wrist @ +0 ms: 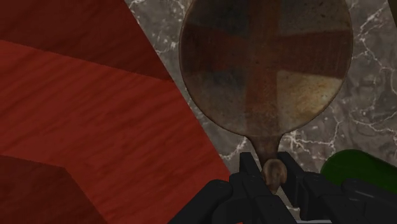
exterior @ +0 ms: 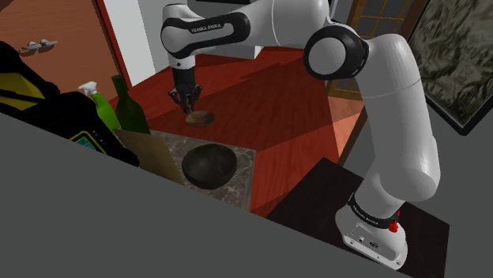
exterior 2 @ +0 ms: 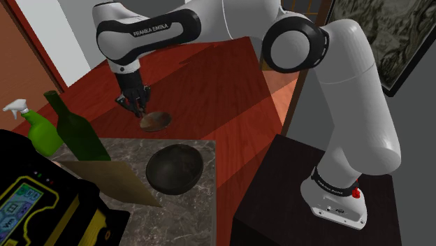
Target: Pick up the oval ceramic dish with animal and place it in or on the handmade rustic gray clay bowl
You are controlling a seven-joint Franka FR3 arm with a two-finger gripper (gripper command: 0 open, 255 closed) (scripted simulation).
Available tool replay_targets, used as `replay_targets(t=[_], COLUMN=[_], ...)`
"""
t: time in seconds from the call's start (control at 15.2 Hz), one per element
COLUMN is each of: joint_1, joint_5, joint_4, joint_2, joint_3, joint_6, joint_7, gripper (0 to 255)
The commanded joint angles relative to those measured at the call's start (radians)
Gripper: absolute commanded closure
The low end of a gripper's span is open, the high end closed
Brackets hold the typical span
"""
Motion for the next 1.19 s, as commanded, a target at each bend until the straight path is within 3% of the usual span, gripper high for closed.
replay_targets(t=[0.0, 0.2, 0.66, 1.12], joint_1=[0.002, 0.003, 0.037, 0.076], joint_5=[0.000, 0.000, 0.029, 0.057], joint_4=[0.023, 0.056, -0.353, -0.593], joint_2=[-0.004, -0.005, -0.274, -0.442], joint_3=[0.001, 0.001, 0.036, 0.073], joint_6=[-0.027, -0.060, 0.085, 0.165], joint_7=[0.003, 0.004, 0.081, 0.152], gripper=[255, 255, 255, 255])
